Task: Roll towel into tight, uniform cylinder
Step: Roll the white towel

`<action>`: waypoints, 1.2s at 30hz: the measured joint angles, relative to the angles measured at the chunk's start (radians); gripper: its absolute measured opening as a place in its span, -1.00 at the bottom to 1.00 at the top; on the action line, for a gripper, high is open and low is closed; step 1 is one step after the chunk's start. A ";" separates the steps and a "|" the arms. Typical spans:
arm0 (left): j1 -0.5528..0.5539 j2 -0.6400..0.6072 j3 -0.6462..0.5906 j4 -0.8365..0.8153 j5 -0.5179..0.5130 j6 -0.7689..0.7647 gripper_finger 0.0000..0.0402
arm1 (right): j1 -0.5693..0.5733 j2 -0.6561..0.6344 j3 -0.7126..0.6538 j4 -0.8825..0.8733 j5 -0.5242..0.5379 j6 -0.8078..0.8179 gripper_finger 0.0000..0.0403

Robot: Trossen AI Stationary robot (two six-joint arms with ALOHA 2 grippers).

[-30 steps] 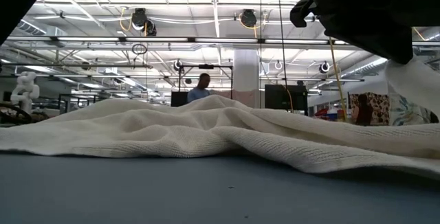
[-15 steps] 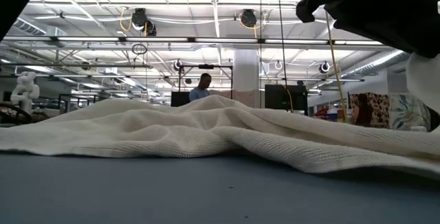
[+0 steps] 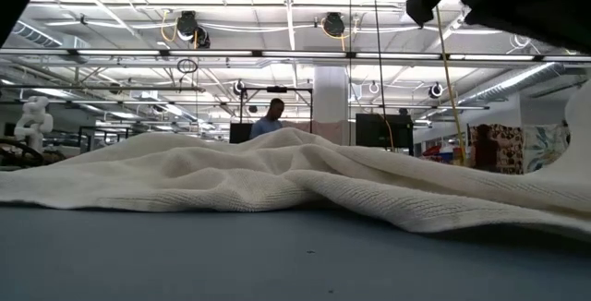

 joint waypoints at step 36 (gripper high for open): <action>-0.026 0.046 0.009 0.156 0.253 -0.027 -0.14 | 0.000 0.000 0.000 0.006 -0.061 -0.002 -1.00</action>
